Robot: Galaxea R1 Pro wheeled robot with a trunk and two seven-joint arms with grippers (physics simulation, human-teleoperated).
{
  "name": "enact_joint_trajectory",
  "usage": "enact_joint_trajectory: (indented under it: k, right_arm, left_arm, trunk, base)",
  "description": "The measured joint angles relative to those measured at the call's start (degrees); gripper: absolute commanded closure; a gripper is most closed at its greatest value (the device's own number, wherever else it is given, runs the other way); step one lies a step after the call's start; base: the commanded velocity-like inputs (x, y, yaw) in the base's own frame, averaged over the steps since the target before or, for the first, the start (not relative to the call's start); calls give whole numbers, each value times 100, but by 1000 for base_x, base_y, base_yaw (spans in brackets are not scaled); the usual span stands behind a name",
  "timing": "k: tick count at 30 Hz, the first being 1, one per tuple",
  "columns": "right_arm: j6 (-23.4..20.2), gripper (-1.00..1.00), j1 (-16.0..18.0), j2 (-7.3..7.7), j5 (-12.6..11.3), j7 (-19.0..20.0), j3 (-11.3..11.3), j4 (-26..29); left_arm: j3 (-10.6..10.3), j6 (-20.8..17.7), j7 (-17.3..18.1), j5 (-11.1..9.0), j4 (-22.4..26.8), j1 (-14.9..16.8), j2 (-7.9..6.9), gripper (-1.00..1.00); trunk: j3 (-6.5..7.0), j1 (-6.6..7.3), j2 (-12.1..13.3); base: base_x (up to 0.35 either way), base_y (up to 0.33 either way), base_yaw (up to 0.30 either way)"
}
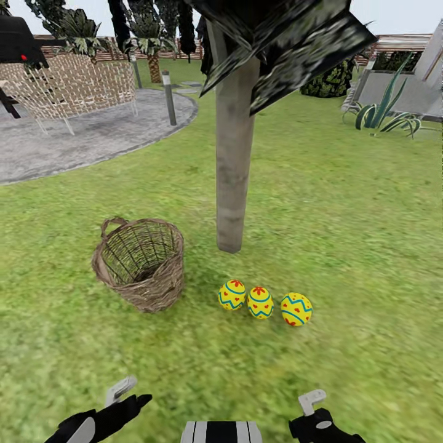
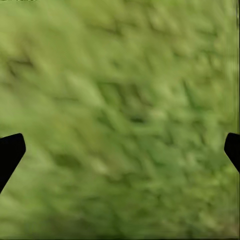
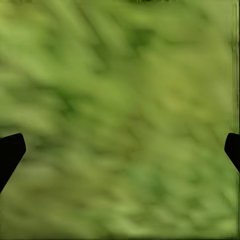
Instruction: Take the three Easter eggs out of the wicker basket on the lawn in the garden, then place them on the lawn next to a single tree (choose any tree) so that all three eggs are next to the same tree and none are left in the basket.
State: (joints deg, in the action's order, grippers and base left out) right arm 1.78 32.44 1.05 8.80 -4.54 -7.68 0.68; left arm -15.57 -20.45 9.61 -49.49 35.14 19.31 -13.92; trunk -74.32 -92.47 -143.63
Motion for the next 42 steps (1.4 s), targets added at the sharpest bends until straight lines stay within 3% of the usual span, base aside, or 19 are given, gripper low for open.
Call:
enact_joint_trajectory:
  k: [8, 14, 18, 30, 39, 42]
  right_arm:
    - [-11, -100, -45, 13, -429, -209, 2, -93]
    - [7, -100, -178, 21, -428, -233, -7, -141]
    - [2, -100, -197, 23, -434, -235, -14, -142]
    - [4, -100, -198, 23, -434, -235, -15, -147]
    - [4, -100, -202, 27, -434, -235, -15, -147]
    - [2, -100, -200, 27, -434, -235, -15, -147]
  left_arm:
    - [-80, 35, 49, 9, -45, 0, 17, -100]
    - [-149, 39, 38, 17, -137, 0, 32, -100]
    - [-192, 328, 33, 20, -562, 0, 111, -100]
    - [-195, 398, 21, 20, -642, 0, 123, -100]
    - [-195, 398, -19, 19, -654, 0, 142, -100]
    - [-203, 441, -23, 20, -895, 0, 183, -100]
  trunk:
    - [177, 21, 11]
    - [310, 36, 19]
    - [399, 46, 24]
    - [665, 77, 40]
    - [829, 266, 384]
    - [882, 332, 504]
  base:
    - [0, 0, 0]
    - [0, 0, 0]
    - [0, 0, 0]
    - [0, 0, 0]
    - [0, 0, 0]
    - [0, 0, 0]
